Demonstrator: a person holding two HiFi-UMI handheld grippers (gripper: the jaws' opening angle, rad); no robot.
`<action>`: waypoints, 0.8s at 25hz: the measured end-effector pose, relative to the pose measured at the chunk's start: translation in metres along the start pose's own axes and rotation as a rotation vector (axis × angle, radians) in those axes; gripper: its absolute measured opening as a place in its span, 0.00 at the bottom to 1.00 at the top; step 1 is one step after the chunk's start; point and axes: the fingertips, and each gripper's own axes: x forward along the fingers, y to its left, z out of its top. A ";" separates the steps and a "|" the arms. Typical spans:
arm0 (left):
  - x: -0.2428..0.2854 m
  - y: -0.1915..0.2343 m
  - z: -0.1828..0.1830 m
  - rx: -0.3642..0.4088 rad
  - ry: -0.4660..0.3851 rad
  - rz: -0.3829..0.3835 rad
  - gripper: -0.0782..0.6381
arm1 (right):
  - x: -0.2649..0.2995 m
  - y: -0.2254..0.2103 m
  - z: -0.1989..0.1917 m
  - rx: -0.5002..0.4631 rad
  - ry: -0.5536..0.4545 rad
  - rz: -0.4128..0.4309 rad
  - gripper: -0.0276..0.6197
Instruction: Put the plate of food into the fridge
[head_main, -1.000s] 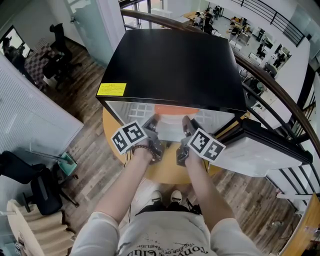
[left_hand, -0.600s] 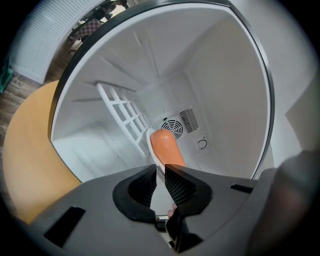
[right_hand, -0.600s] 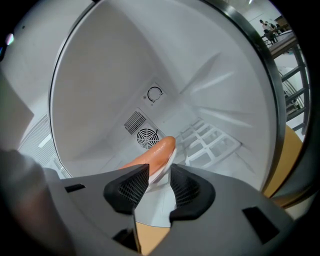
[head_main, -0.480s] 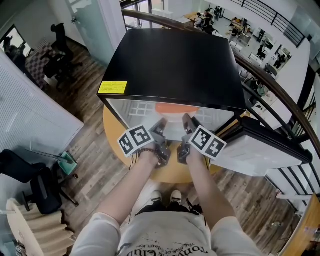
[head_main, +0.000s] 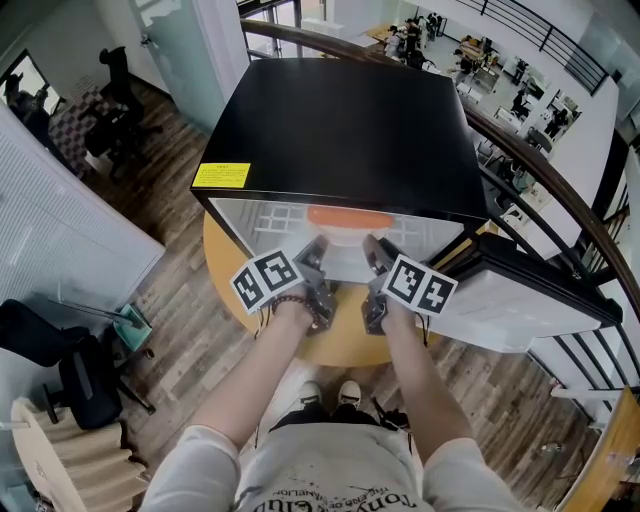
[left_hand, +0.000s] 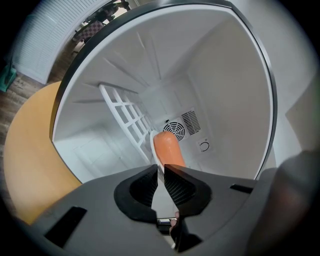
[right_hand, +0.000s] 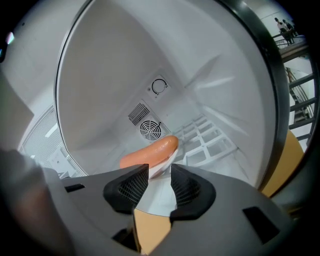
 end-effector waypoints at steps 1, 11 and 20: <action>0.001 0.000 -0.001 0.000 -0.001 0.001 0.19 | -0.002 -0.001 0.002 -0.003 -0.007 0.000 0.25; -0.005 0.004 0.005 0.020 -0.010 -0.002 0.19 | -0.016 -0.001 -0.001 -0.019 -0.037 0.036 0.25; -0.052 -0.005 -0.022 0.251 0.039 -0.042 0.19 | -0.049 0.017 -0.012 -0.096 -0.059 0.085 0.14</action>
